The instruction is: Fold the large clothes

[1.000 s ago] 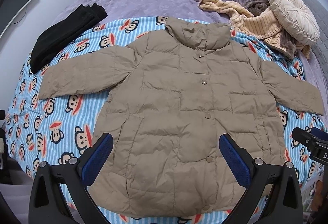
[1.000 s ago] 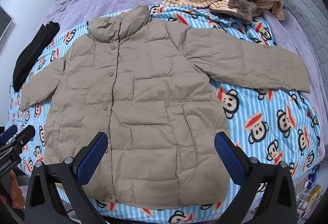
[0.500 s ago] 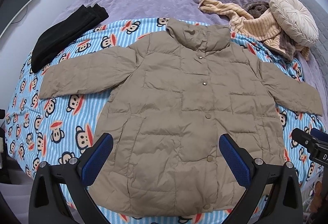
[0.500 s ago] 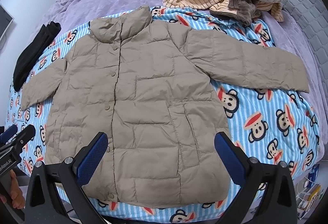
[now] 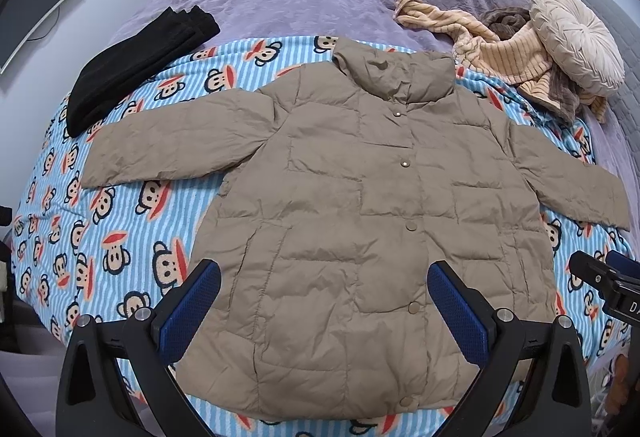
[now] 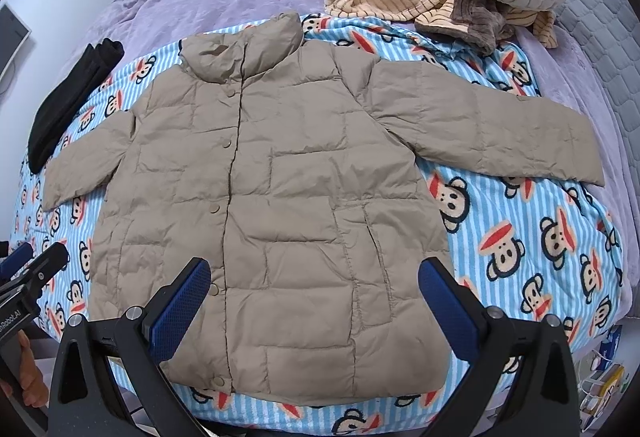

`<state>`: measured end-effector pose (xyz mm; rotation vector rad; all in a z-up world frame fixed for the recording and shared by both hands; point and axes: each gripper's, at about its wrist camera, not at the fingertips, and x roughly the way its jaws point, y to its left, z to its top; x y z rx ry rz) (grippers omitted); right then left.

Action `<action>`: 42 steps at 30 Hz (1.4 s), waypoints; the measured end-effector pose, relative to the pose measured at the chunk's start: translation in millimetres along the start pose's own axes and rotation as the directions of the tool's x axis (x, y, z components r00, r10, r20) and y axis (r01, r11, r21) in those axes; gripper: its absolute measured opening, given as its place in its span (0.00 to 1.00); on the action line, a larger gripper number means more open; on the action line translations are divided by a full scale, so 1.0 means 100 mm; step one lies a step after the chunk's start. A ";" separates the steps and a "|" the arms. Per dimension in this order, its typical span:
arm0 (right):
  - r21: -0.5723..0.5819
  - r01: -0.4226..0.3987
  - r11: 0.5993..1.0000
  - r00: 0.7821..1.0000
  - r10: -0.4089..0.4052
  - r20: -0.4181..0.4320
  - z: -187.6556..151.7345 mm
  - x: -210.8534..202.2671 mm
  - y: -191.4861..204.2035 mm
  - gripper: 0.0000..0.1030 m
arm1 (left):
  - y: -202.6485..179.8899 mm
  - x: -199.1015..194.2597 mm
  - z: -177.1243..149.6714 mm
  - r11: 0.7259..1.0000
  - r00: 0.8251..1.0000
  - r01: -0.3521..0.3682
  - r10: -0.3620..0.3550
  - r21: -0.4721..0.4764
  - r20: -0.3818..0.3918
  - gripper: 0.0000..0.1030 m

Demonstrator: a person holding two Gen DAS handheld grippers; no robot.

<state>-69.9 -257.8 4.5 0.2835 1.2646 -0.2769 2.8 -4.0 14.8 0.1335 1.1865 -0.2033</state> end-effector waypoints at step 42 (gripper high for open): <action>-0.002 0.011 1.000 1.000 -0.011 -0.016 -0.07 0.02 0.09 1.00 | 0.10 -0.04 -0.09 1.000 1.000 -0.001 0.001 -0.022 0.005 1.00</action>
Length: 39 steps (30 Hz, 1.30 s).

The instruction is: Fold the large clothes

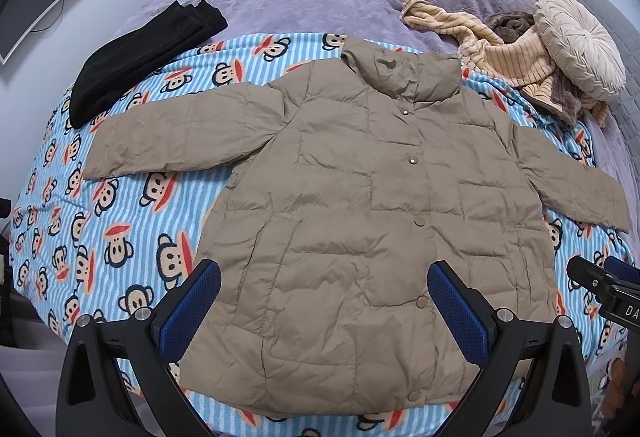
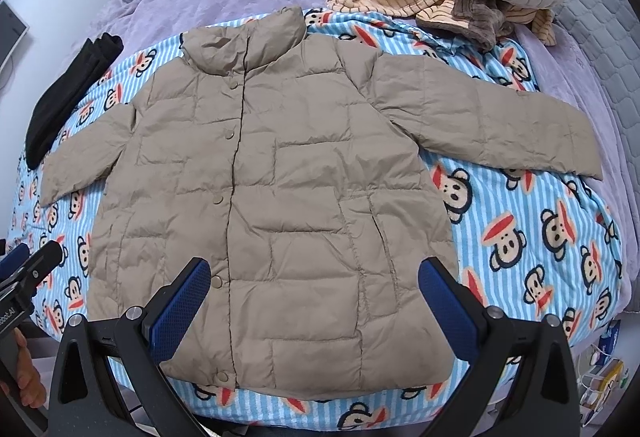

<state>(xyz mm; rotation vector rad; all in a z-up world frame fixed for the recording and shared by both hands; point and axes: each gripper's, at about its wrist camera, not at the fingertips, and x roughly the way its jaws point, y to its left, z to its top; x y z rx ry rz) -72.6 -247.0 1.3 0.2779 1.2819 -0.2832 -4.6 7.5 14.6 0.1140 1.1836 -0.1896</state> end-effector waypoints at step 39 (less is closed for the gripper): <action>0.010 -0.157 0.988 0.983 0.157 -0.099 0.11 1.37 2.11 1.00 | 3.11 2.10 0.54 0.884 0.975 0.202 -0.220 -0.422 0.005 1.00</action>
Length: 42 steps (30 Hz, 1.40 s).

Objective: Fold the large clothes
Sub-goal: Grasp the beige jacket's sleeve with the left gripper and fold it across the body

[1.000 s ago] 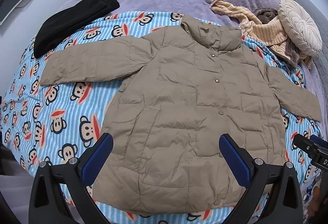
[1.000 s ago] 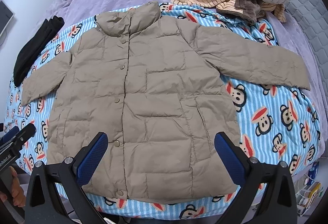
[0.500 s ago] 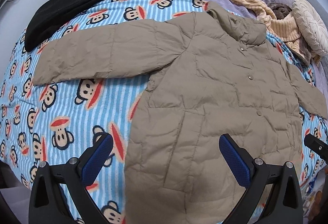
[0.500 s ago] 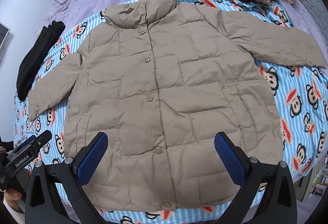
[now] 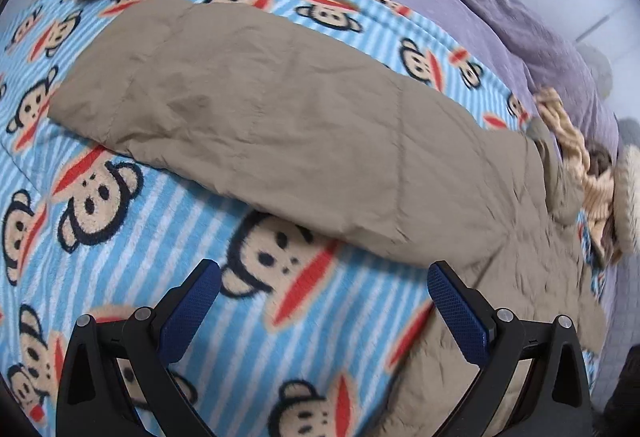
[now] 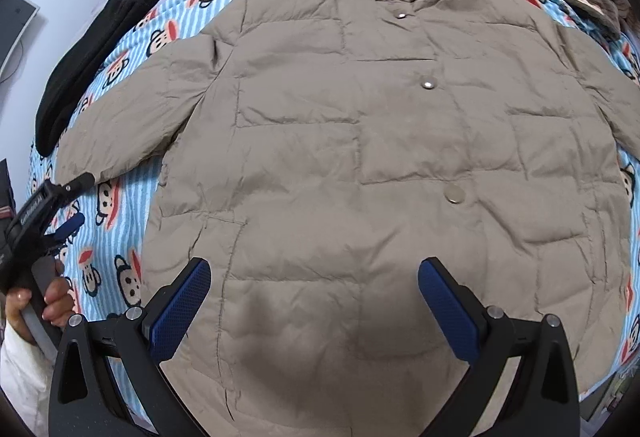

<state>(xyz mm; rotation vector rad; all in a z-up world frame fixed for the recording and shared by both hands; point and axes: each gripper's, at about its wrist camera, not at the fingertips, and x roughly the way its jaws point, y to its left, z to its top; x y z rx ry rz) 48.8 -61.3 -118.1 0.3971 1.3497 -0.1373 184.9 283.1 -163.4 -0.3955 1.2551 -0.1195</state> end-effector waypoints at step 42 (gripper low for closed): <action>0.068 -0.338 0.939 0.941 0.336 0.039 0.93 0.57 -0.25 0.10 | -2.79 -0.43 -0.19 0.730 0.911 0.200 -0.384 0.654 0.151 0.10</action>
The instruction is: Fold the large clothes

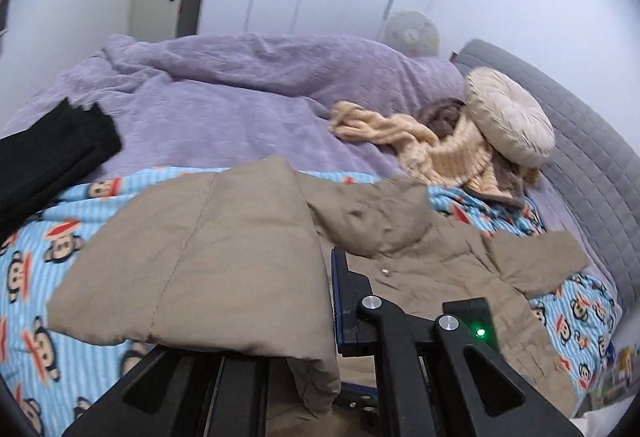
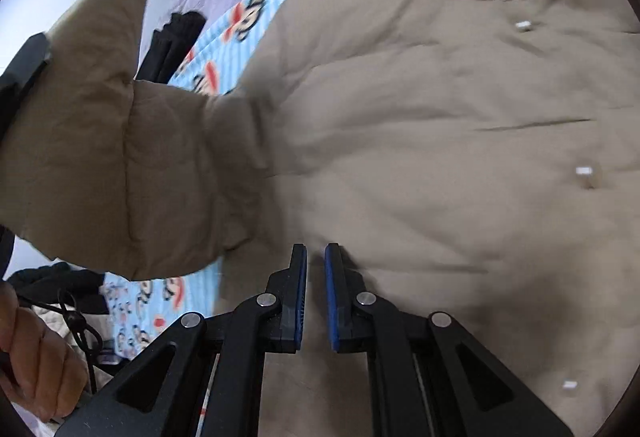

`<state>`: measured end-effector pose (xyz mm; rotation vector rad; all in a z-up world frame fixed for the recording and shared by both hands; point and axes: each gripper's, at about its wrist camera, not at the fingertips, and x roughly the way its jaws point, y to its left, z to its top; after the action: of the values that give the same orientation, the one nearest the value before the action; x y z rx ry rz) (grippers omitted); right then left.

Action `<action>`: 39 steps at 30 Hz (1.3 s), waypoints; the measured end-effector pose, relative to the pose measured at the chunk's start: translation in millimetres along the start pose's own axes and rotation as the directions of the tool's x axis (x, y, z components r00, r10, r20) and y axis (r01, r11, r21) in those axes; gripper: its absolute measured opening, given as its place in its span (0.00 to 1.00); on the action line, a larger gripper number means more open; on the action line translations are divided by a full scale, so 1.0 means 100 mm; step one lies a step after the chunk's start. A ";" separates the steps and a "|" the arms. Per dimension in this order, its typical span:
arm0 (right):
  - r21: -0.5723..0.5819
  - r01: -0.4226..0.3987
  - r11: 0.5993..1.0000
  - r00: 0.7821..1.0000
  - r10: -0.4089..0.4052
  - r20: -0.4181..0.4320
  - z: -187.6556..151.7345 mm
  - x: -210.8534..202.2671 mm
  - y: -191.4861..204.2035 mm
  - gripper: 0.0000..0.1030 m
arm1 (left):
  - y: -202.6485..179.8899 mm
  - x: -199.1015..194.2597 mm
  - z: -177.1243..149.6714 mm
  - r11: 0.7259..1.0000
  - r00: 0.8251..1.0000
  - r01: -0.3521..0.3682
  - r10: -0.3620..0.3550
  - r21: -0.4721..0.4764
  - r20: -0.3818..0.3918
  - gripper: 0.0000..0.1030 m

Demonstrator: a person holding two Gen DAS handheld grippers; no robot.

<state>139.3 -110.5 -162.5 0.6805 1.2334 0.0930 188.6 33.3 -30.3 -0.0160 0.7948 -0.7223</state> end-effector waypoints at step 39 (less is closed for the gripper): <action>-0.563 0.590 0.579 0.808 -0.416 0.418 -0.21 -0.31 0.67 0.80 | 0.98 0.47 -0.99 0.850 0.828 -0.526 0.502 -0.036 -0.248 0.72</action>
<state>128.9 -60.4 -104.6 -0.3246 1.0082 -0.0294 203.2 104.2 -158.1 0.1884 1.0048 -0.1640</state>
